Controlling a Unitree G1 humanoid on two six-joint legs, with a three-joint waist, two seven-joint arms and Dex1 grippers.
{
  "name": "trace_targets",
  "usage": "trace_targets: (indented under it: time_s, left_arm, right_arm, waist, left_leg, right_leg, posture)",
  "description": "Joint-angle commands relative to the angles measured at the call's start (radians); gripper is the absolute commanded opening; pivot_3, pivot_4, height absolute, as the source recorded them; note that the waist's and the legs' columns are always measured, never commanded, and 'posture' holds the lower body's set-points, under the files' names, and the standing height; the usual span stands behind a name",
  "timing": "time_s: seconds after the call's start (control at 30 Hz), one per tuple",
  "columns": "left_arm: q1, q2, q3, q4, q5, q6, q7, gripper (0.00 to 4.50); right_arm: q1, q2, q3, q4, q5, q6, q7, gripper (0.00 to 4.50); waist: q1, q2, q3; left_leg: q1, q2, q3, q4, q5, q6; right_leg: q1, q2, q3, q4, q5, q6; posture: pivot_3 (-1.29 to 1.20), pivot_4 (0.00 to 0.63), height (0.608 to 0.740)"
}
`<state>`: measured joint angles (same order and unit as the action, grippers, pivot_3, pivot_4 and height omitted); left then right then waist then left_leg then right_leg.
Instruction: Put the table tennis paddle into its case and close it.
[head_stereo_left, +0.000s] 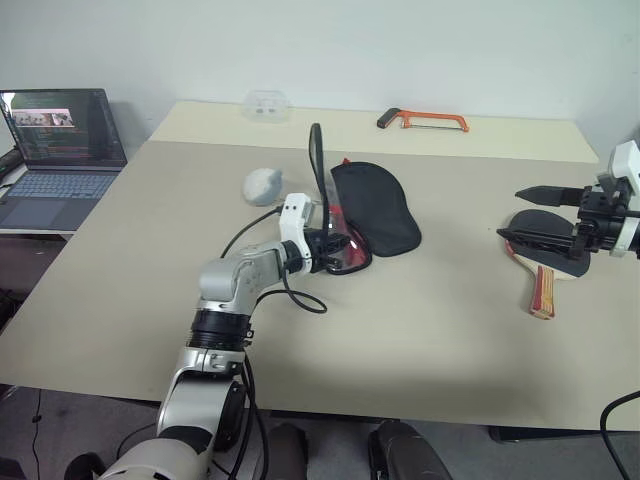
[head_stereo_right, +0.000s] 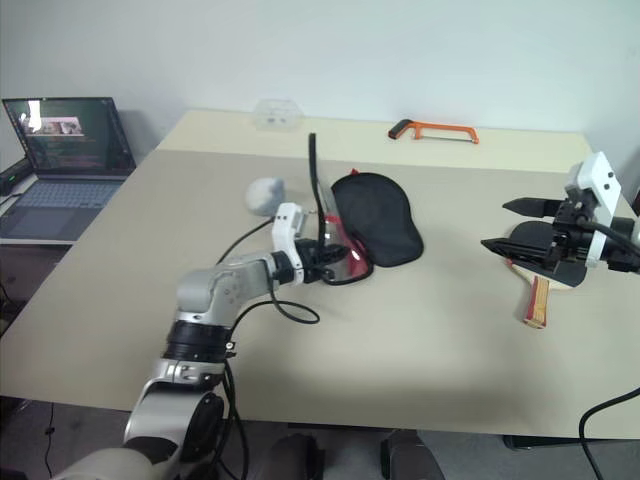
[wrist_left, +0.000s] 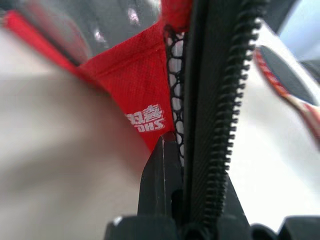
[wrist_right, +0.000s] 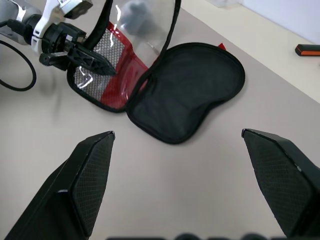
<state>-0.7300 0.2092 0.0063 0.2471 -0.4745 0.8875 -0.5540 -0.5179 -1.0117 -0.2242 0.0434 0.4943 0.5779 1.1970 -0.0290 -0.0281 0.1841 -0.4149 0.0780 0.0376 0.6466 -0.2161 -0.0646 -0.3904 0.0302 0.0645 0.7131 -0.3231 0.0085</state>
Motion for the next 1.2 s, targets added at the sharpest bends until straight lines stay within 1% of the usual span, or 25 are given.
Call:
trace_targets:
  time_s: [0.03,0.17,0.3,0.47,0.57,0.7,0.8,0.87,1.0,1.2]
  left_arm:
    - [-0.042,-0.026,-0.051,-0.019,-0.019,-0.01,-0.086,0.03]
    - [-0.039,-0.029,-0.094,-0.044,-0.028,0.002,-0.163,0.03]
    - [-0.022,-0.005,-0.134,-0.081,-0.051,0.024,-0.258,0.03]
    - [-0.019,0.023,-0.14,-0.065,-0.037,0.017,-0.294,0.03]
    - [-0.042,0.037,-0.115,0.002,-0.01,-0.01,-0.269,0.03]
    - [-0.084,0.061,-0.096,0.123,0.077,-0.071,-0.174,0.03]
    - [-0.088,0.062,-0.081,0.142,0.087,-0.085,-0.157,0.03]
    - [-0.074,0.059,-0.077,0.116,0.094,-0.083,-0.138,0.03]
    - [-0.028,0.041,-0.034,0.014,0.081,-0.052,-0.05,0.03]
    - [0.083,-0.034,0.029,-0.207,0.072,0.022,0.144,0.03]
  right_arm:
    - [0.002,-0.03,-0.052,-0.034,0.023,0.003,-0.005,4.5]
    - [0.014,-0.034,-0.064,-0.042,0.024,0.006,-0.007,4.5]
    - [0.036,-0.041,-0.086,-0.055,0.026,0.012,-0.012,4.5]
    - [0.045,-0.041,-0.093,-0.064,0.027,0.017,-0.016,4.5]
    - [0.048,-0.039,-0.093,-0.065,0.026,0.017,-0.018,4.5]
    - [0.045,-0.036,-0.085,-0.06,0.022,0.012,-0.018,4.5]
    - [0.04,-0.033,-0.081,-0.056,0.021,0.009,-0.019,4.5]
    - [0.043,-0.029,-0.079,-0.061,0.02,0.008,-0.022,4.5]
    - [0.063,-0.027,-0.088,-0.078,0.025,0.012,-0.025,4.5]
    - [0.09,-0.035,-0.107,-0.095,0.033,0.021,-0.026,4.5]
  waist:
    - [0.0,0.0,0.0]
    - [0.0,0.0,0.0]
    - [-0.002,0.0,0.0]
    - [-0.003,0.0,0.0]
    - [-0.003,0.0,0.0]
    - [-0.003,0.0,0.0]
    - [-0.003,0.0,0.0]
    - [-0.002,0.0,0.0]
    - [-0.003,0.0,0.0]
    - [-0.002,0.0,0.0]
  left_leg:
    - [0.0,0.0,0.0,0.0,0.0,0.0]
    - [0.0,0.0,0.0,0.0,0.0,0.0]
    - [0.0,0.0,0.0,0.0,0.0,0.0]
    - [0.001,0.0,-0.001,0.0,0.0,0.0]
    - [0.001,0.0,-0.001,0.0,0.0,0.0]
    - [0.001,0.0,-0.002,0.0,0.0,0.0]
    - [0.001,-0.001,-0.002,0.0,0.0,0.0]
    - [0.0,-0.001,-0.002,-0.001,0.0,0.0]
    - [0.0,0.0,-0.002,-0.001,0.0,0.0]
    - [0.0,0.0,-0.002,-0.001,0.0,0.0]
  right_leg:
    - [0.0,0.0,0.0,0.0,0.0,0.0]
    - [0.0,0.0,0.0,0.0,0.0,0.0]
    - [0.0,0.0,0.0,0.0,0.0,0.0]
    - [0.0,0.0,0.0,0.0,0.0,0.0]
    - [0.0,0.0,0.0,0.0,0.0,0.0]
    - [0.0,0.0,0.0,0.0,0.0,0.0]
    - [0.0,0.0,0.0,0.0,0.0,0.0]
    - [0.0,0.0,0.0,-0.001,0.0,0.0]
    - [0.0,0.0,0.0,-0.002,0.0,0.0]
    - [0.001,0.0,0.0,-0.001,0.0,0.0]
  posture:
    - [0.0,0.15,0.74]
    - [0.0,0.15,0.74]
    - [0.0,0.15,0.74]
    - [0.0,0.15,0.74]
    - [0.0,0.15,0.74]
    - [0.0,0.15,0.74]
    - [0.0,0.15,0.74]
    - [0.0,0.15,0.74]
    - [0.0,0.15,0.74]
    - [0.0,0.15,0.74]
